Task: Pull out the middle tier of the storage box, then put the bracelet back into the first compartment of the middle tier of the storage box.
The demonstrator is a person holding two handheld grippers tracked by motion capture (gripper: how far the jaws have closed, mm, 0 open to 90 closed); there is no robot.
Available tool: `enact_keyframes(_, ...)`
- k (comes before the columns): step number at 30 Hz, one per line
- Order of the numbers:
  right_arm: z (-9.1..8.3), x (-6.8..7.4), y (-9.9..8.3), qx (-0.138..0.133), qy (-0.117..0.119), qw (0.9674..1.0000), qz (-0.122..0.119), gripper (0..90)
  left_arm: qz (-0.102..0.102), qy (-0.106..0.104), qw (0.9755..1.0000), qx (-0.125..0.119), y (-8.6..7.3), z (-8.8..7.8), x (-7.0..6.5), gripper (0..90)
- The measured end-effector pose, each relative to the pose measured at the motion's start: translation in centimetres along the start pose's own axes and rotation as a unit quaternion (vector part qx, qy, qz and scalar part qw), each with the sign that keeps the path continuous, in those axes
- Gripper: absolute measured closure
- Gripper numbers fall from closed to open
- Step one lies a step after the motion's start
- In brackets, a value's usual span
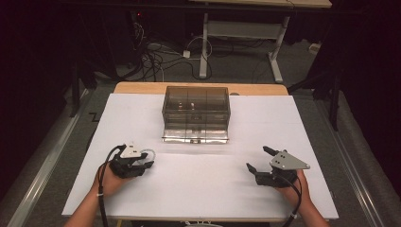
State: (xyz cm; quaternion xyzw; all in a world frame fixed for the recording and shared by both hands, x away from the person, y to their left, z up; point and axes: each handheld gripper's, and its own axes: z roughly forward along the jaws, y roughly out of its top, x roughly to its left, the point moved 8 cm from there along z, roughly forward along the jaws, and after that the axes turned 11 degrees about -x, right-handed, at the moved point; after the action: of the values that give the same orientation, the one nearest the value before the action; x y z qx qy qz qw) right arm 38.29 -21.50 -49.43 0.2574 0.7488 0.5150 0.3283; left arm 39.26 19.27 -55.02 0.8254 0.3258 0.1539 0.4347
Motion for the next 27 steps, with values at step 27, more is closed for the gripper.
enact_keyframes(27,-0.8,0.1,0.1,-0.001,-0.006,0.9999,-0.012,20.2,0.064,0.016,0.9977,-0.011,1.5,-0.1,-0.4,83.9)
